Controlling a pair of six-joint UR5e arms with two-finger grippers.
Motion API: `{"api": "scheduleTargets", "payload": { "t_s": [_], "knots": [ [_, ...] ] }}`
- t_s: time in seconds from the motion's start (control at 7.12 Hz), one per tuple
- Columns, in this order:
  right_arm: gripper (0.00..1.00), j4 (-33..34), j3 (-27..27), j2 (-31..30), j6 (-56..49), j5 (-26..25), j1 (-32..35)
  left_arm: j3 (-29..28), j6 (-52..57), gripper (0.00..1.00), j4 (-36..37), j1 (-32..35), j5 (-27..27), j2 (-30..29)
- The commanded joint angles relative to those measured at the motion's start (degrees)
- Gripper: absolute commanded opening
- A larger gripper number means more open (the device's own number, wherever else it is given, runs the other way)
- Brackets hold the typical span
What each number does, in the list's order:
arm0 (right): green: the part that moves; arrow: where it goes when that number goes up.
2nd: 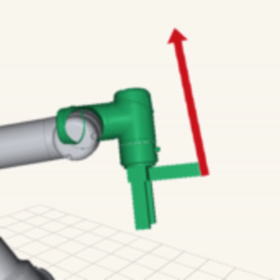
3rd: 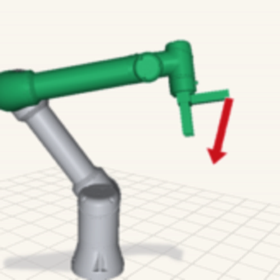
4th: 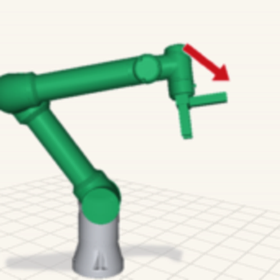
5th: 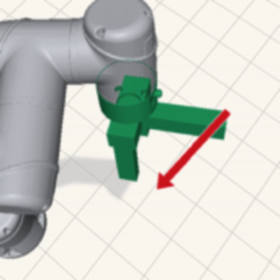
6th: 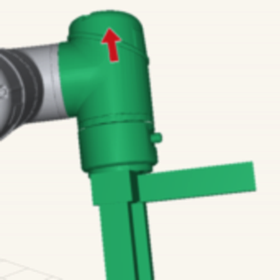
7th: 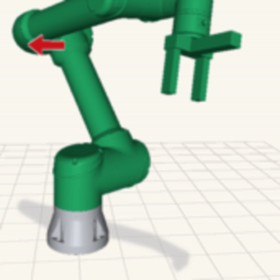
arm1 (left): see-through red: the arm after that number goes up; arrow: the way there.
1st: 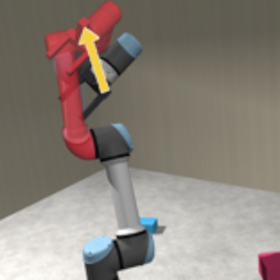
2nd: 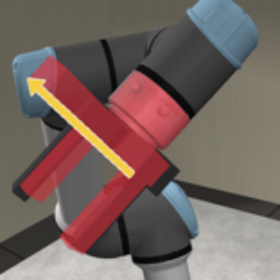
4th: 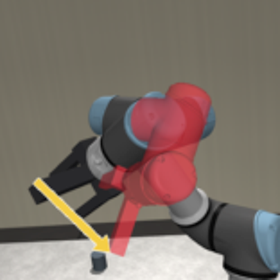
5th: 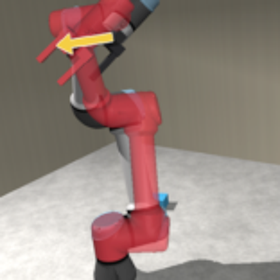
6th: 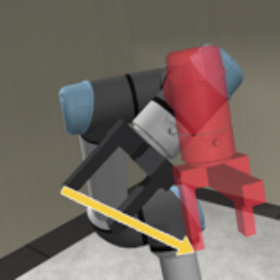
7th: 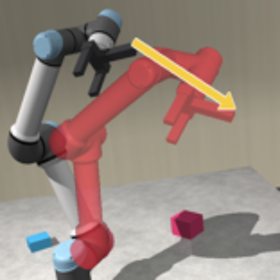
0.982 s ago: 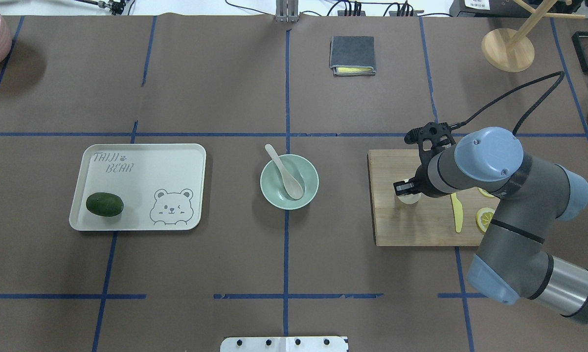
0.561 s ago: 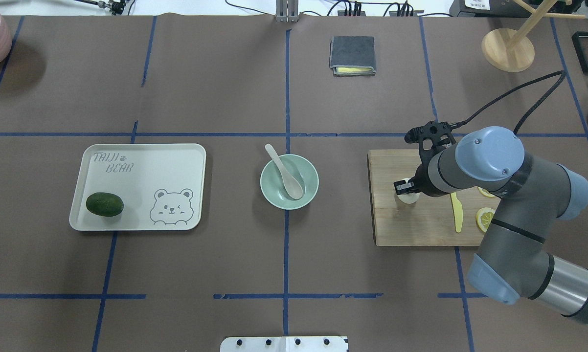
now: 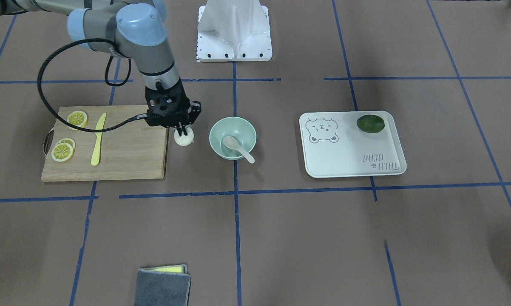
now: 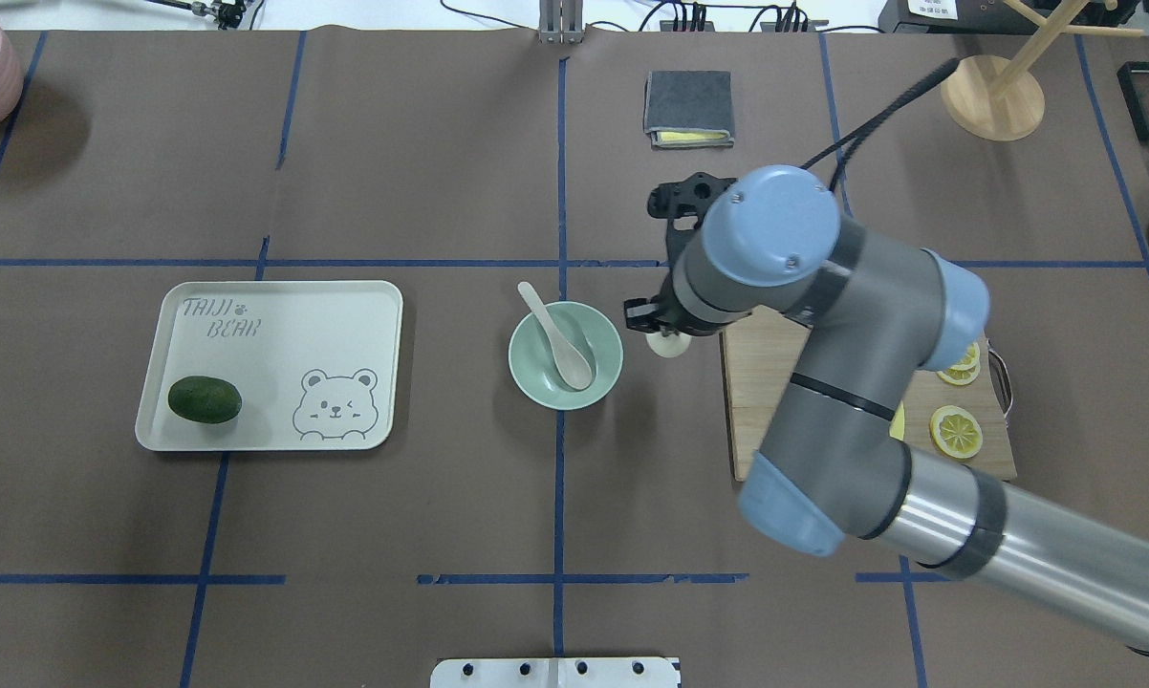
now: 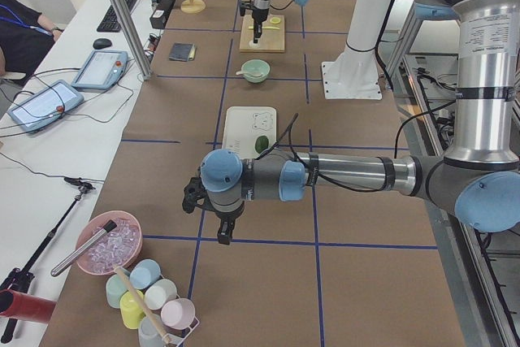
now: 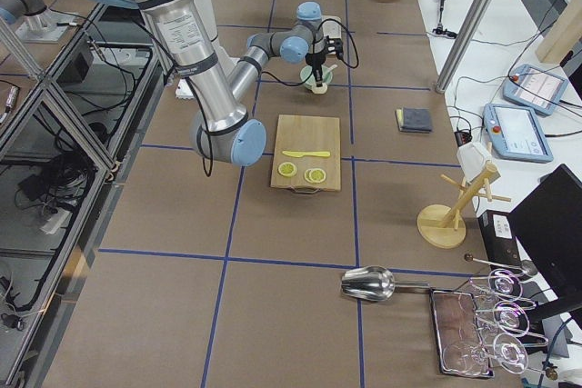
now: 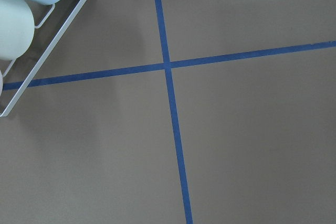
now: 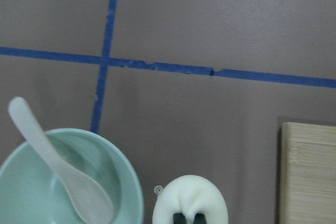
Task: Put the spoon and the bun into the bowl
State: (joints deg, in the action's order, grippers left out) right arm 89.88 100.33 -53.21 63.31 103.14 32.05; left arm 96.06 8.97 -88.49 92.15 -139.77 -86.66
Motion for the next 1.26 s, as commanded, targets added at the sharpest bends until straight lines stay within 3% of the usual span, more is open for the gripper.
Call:
{"api": "scheduleTargets", "payload": {
  "t_s": [0.0, 0.42, 0.56, 0.7, 1.12],
  "knots": [
    [0.0, 1.3, -9.3, 10.1, 5.6, -4.9, -4.1, -0.1, 0.0, 1.0, 0.0, 0.0, -0.2, -0.1],
    [0.0, 1.3, -10.2, 9.7, 5.9, -8.0, -6.6, -0.3, 0.0, 1.0, 0.0, 0.0, -2.4, -0.1],
    [0.59, 1.3, -10.4, 9.9, 6.0, -8.0, -6.6, -0.3, 0.1, 1.0, 0.0, 0.0, -2.4, -0.1],
    [1.0, 0.9, -10.6, 9.8, 8.3, -8.0, -6.6, -0.3, 0.0, 1.0, 0.0, -0.1, -2.4, -0.1],
    [1.0, 0.8, -10.0, 9.8, 7.5, -7.3, -6.1, -0.3, 0.1, 1.0, -0.1, -0.1, -2.3, -0.2]
  ]
}}
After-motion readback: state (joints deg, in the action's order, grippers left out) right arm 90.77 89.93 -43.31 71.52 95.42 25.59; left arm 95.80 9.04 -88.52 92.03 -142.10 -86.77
